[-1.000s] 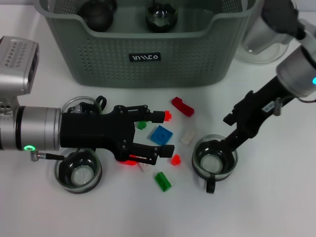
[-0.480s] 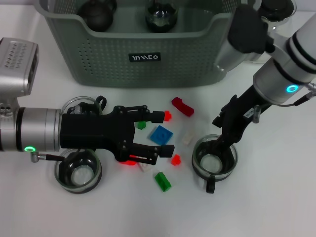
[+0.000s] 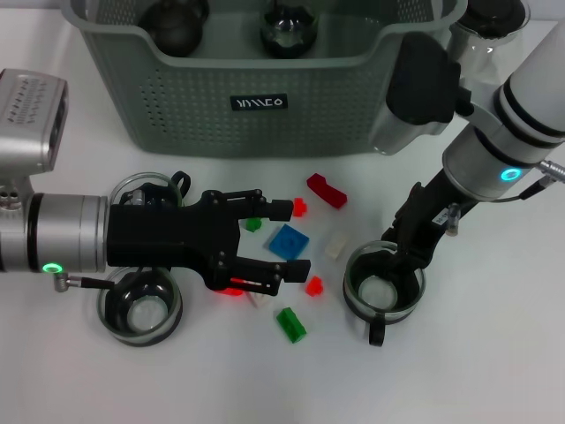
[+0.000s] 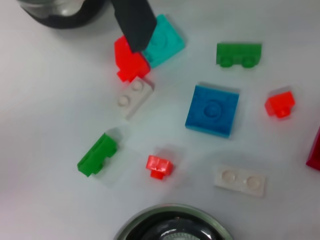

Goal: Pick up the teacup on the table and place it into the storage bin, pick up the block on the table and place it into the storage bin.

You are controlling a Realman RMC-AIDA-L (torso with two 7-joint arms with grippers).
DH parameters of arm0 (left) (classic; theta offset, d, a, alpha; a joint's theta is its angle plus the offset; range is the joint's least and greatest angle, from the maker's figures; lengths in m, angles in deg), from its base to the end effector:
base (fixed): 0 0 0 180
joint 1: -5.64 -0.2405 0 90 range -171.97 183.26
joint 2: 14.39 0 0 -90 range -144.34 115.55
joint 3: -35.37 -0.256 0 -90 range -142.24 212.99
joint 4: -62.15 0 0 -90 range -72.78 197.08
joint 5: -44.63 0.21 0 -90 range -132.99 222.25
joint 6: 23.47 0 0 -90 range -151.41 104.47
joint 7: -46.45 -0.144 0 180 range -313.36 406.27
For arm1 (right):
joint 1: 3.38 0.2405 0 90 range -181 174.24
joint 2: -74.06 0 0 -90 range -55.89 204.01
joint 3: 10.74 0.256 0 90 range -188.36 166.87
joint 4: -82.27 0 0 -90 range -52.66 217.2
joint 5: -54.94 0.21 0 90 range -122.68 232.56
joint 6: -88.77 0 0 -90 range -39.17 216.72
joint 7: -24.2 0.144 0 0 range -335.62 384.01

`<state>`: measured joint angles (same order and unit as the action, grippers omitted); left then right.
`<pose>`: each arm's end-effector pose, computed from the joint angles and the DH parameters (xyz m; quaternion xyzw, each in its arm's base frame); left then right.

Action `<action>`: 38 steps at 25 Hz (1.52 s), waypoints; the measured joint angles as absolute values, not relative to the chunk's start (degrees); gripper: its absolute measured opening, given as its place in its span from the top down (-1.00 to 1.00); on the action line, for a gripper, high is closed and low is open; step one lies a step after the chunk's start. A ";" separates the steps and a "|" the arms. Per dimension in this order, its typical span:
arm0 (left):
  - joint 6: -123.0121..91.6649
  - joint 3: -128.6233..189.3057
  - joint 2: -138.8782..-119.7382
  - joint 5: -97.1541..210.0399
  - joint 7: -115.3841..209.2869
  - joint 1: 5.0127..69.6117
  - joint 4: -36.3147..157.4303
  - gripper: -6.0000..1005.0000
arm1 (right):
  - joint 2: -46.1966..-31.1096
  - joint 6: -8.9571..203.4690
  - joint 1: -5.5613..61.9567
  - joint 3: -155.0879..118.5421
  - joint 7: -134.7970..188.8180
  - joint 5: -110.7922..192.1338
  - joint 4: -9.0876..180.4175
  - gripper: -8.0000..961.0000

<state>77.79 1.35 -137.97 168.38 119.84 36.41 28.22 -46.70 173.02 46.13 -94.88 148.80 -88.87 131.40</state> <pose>-0.2455 0.2832 -0.0384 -0.9422 -0.1880 -0.2773 0.0035 0.1711 0.3578 -0.0743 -0.9580 0.1584 -0.2388 0.0097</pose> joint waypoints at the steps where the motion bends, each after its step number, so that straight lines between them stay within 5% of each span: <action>1: 77.81 1.38 -137.97 168.39 119.84 36.41 28.22 -0.62 | -46.70 172.92 46.12 -95.35 149.00 -88.87 131.40 -0.47; 7: 77.84 1.37 -138.04 168.43 119.84 36.40 28.22 -0.62 | -46.71 172.67 46.18 -96.29 149.91 -89.02 131.40 0.10; 20: 77.89 1.36 -138.00 168.30 119.69 36.31 28.22 -0.61 | -46.27 172.40 45.48 -97.00 151.52 -88.92 133.50 0.87; 38: 78.14 1.36 -137.87 168.11 119.66 35.95 28.23 -0.60 | -43.51 200.92 49.08 -69.43 150.37 -87.74 164.35 0.87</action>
<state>78.14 1.36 -137.87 168.11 119.66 35.95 28.23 -43.51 200.92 49.08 -69.43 150.37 -87.74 164.35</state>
